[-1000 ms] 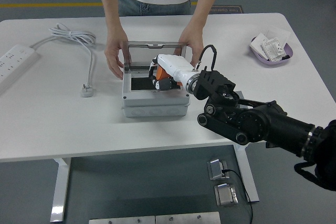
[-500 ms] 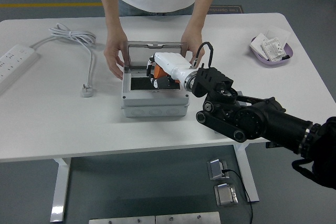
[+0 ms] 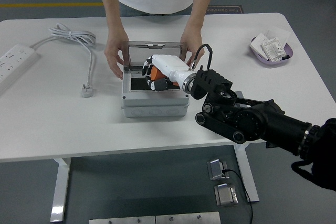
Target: Fetch the battery,place it into the box,close the lid of the box
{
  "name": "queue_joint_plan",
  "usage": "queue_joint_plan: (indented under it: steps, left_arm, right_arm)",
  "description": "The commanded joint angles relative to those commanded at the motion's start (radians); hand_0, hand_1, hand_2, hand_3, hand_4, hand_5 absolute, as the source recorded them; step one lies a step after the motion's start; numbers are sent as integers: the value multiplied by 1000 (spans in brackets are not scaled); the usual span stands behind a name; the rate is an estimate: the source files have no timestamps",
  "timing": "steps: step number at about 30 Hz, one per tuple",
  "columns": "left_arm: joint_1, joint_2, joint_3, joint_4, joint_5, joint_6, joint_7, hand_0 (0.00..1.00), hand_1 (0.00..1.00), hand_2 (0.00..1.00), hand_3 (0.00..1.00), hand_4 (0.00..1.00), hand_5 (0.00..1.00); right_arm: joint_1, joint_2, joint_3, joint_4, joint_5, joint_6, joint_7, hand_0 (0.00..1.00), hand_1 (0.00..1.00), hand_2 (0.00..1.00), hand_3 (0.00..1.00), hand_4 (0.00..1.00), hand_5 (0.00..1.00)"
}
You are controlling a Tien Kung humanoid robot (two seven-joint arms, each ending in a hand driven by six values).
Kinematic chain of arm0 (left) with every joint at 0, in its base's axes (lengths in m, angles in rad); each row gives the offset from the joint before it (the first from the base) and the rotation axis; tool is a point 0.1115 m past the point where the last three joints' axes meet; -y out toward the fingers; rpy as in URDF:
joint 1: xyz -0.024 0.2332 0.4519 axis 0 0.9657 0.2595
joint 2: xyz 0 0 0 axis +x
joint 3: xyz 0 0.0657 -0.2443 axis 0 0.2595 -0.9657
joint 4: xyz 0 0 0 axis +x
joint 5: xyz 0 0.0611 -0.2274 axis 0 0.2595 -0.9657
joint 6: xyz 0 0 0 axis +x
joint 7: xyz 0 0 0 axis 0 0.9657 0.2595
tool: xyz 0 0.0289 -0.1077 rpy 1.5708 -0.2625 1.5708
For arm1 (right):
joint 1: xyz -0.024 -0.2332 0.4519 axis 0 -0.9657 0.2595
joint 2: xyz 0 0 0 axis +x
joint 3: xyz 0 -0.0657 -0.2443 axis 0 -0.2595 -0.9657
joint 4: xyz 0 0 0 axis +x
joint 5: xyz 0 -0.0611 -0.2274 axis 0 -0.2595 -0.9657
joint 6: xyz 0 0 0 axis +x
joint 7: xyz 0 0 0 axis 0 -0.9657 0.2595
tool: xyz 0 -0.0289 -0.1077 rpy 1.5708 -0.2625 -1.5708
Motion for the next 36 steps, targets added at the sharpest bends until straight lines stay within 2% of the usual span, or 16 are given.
queue_joint_plan:
  steps: [4,5,16,19,29,32,36]
  left_arm:
    - [-1,0,-3,0,6,0,1,597,686,550,600,531,204]
    - [-1,0,-3,0,7,0,1,597,687,550,600,529,203]
    - [-8,-7,-27,0,43,-2,8,597,686,549,600,528,202]
    - [-7,-6,-25,0,39,-2,7,596,686,549,599,523,198]
    - [8,0,-53,2,51,-2,17,596,686,547,596,518,195]
    - [7,-1,-55,1,54,-3,19,596,686,547,596,518,195]
    - [4,-2,-63,0,66,-5,23,596,686,546,596,517,197]
  right_arm:
    - [-2,1,2,3,6,-9,4,752,686,702,802,605,3]
    - [-3,1,2,3,9,-11,6,772,689,706,810,645,38]
    - [-15,-7,8,10,40,-20,25,778,689,708,808,651,40]
    - [-20,-30,18,56,65,-21,23,787,689,708,805,660,51]
    - [12,-170,61,273,202,15,-3,781,670,686,785,669,77]
    - [42,-189,68,289,226,27,-7,781,670,686,785,669,77]
    - [87,-197,73,250,260,39,0,780,667,689,783,667,79]
